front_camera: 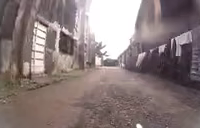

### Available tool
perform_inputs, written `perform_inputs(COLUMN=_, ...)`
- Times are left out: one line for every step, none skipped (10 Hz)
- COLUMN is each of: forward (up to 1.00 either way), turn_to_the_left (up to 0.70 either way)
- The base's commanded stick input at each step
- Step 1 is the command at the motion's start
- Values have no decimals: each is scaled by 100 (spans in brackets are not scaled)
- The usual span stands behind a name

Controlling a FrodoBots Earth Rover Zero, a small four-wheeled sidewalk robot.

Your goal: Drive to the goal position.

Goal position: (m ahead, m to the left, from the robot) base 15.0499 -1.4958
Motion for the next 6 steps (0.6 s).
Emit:
perform_inputs(forward=70, turn_to_the_left=0)
perform_inputs(forward=70, turn_to_the_left=0)
perform_inputs(forward=70, turn_to_the_left=0)
perform_inputs(forward=70, turn_to_the_left=0)
perform_inputs(forward=70, turn_to_the_left=0)
perform_inputs(forward=70, turn_to_the_left=0)
